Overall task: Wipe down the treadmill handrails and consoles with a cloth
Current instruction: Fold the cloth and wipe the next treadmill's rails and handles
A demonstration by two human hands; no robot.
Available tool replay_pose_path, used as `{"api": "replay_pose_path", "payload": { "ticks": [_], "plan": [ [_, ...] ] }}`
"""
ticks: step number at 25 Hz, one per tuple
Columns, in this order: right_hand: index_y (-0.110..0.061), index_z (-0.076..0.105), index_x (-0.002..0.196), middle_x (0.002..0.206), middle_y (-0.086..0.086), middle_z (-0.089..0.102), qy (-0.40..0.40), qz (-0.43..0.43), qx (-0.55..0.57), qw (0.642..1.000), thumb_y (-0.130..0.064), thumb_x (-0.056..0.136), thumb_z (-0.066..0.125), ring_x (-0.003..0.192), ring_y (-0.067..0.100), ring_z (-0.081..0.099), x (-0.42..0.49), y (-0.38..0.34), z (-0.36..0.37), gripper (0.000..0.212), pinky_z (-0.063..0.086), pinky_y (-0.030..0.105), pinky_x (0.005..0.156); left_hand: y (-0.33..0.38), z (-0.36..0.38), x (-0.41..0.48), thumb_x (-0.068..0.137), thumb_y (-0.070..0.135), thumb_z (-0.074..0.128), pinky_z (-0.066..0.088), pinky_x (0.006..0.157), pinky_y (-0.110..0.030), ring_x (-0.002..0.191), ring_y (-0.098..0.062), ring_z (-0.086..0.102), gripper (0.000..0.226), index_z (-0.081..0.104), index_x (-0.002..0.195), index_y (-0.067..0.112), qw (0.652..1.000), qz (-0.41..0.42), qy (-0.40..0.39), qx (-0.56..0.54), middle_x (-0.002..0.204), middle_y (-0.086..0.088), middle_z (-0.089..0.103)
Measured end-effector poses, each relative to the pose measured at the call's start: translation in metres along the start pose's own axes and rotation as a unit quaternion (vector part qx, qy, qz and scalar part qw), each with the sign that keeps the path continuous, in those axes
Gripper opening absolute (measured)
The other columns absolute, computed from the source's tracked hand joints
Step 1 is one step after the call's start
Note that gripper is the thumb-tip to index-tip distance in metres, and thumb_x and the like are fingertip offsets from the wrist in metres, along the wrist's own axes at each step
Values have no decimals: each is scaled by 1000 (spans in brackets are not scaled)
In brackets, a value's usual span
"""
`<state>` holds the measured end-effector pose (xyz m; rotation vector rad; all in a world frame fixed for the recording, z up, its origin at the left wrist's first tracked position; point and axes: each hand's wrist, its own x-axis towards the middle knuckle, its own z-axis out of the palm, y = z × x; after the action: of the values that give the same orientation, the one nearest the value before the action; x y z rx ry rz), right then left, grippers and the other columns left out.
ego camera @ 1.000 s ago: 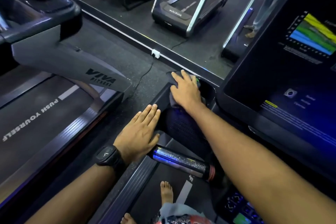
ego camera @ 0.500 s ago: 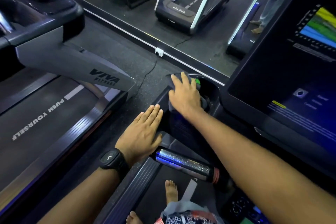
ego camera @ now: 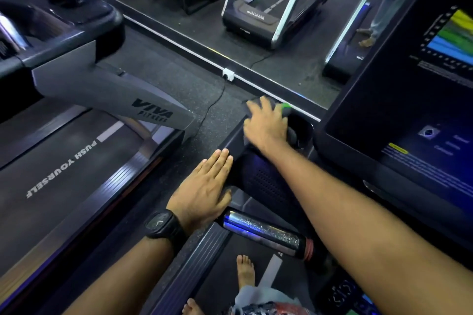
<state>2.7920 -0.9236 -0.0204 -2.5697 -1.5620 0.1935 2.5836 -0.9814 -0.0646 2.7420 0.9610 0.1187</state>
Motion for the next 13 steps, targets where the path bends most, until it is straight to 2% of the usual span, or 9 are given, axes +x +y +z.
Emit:
{"api": "replay_pose_path", "payload": {
  "ticks": [3, 4, 6, 7, 9, 11, 13],
  "plan": [
    [-38, 38, 149, 162, -3, 25, 11, -164, -60, 984, -36, 93, 49, 142, 34, 29, -36, 4, 14, 57, 39, 54, 107, -4, -1, 2, 90, 47, 23, 12, 124, -38, 152, -19, 4, 77, 18, 157, 9, 1000, -1, 7, -8, 164, -6, 8],
    [-39, 37, 149, 163, -4, 25, 2, -170, -51, 984, -36, 93, 49, 142, 34, 30, -18, 11, 11, 57, 40, 53, 107, -4, -2, 3, 89, 47, 23, 11, 124, -37, 152, -19, 4, 78, 18, 157, 9, 1000, 3, 8, -8, 164, -7, 8],
    [-41, 36, 150, 164, -6, 22, -45, -83, -21, 995, -34, 93, 48, 144, 34, 28, -3, 7, -8, 58, 36, 54, 110, -2, -1, 2, 88, 47, 23, 8, 123, -34, 152, -18, 4, 78, 18, 157, 9, 1000, 4, 10, -11, 165, -7, 9],
    [-41, 36, 150, 164, -5, 21, -51, -73, -25, 996, -34, 93, 48, 145, 34, 27, -6, 6, -7, 59, 35, 54, 111, -1, -2, 1, 88, 47, 22, 6, 123, -34, 152, -18, 4, 79, 18, 157, 9, 1000, 3, 9, -15, 165, -6, 8],
    [-39, 37, 151, 164, -3, 24, 8, -169, -85, 982, -33, 90, 52, 144, 35, 29, -43, 11, 14, 63, 40, 55, 107, 1, -4, 0, 86, 47, 21, 5, 123, -33, 153, -18, 3, 80, 17, 157, 9, 1000, 2, -1, -23, 165, -7, 7],
    [-38, 36, 152, 163, -1, 27, 20, -226, -91, 970, -33, 88, 54, 141, 35, 35, -53, 18, 13, 66, 45, 54, 103, -3, -5, 1, 85, 47, 21, 9, 124, -35, 152, -19, 6, 81, 20, 156, 7, 1000, 2, 9, -30, 164, -8, 10],
    [-39, 31, 154, 165, -2, 22, -18, -143, -52, 988, -34, 91, 51, 143, 35, 31, -26, 17, -5, 66, 41, 52, 109, -5, -5, 2, 85, 47, 22, 13, 124, -37, 152, -20, 8, 81, 21, 156, 6, 1000, 6, 10, -28, 164, -9, 12]
  ]
}}
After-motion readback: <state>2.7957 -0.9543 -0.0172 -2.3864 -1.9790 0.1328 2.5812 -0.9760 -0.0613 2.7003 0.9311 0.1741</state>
